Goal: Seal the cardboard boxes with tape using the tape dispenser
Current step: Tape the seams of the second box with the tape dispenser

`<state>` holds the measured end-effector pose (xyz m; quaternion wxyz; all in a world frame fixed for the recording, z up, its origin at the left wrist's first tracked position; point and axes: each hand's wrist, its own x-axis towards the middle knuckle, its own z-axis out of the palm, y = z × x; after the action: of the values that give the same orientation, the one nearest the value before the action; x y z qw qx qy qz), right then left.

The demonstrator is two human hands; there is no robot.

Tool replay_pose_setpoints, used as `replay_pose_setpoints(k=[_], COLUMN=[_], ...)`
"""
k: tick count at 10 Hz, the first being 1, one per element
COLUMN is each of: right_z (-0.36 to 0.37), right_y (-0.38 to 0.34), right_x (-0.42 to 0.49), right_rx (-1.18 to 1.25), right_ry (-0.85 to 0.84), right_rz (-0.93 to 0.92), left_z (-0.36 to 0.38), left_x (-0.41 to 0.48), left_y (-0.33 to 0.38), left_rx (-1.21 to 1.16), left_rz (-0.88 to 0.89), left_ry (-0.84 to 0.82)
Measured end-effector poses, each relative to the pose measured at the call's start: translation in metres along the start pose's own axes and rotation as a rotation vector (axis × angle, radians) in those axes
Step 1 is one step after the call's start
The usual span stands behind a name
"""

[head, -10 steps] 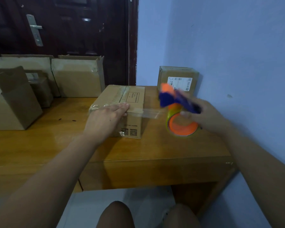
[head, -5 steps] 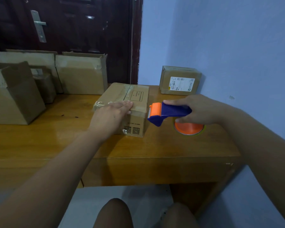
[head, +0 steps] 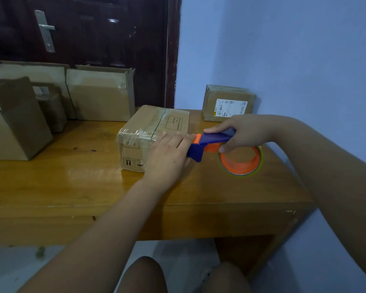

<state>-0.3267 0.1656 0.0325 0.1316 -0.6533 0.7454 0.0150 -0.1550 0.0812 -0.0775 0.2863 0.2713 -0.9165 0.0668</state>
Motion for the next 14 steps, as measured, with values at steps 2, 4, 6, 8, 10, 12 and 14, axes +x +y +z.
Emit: replay_pose_setpoints(k=[2, 4, 6, 8, 10, 12, 14], right_z=[0.016, 0.053, 0.083, 0.104, 0.135, 0.108, 0.094], right_y=[0.021, 0.052, 0.059, 0.057, 0.089, 0.084, 0.094], right_x=[0.005, -0.005, -0.012, -0.018, 0.009, -0.016, -0.004], right_rx=[0.454, 1.049, 1.312, 1.524, 1.856, 1.650, 1.366], right_ry=[-0.131, -0.471, -0.448, -0.546, -0.597, -0.003, 0.171], right_rz=[0.028, 0.156, 0.093, 0.058, 0.185, 0.293, 0.459], left_z=[-0.007, -0.028, -0.039, -0.040, -0.040, -0.035, -0.024], left_x=[0.005, 0.015, 0.028, 0.026, 0.026, 0.023, 0.017], left_y=[-0.009, -0.013, -0.020, -0.021, -0.019, -0.020, -0.026], left_rx=[-0.006, -0.004, 0.077, 0.002, -0.084, 0.045, 0.119], left_rz=[0.047, 0.093, 0.145, 0.138, 0.045, 0.058, 0.163], left_ry=[-0.154, -0.335, -0.412, -0.315, -0.271, -0.250, -0.177])
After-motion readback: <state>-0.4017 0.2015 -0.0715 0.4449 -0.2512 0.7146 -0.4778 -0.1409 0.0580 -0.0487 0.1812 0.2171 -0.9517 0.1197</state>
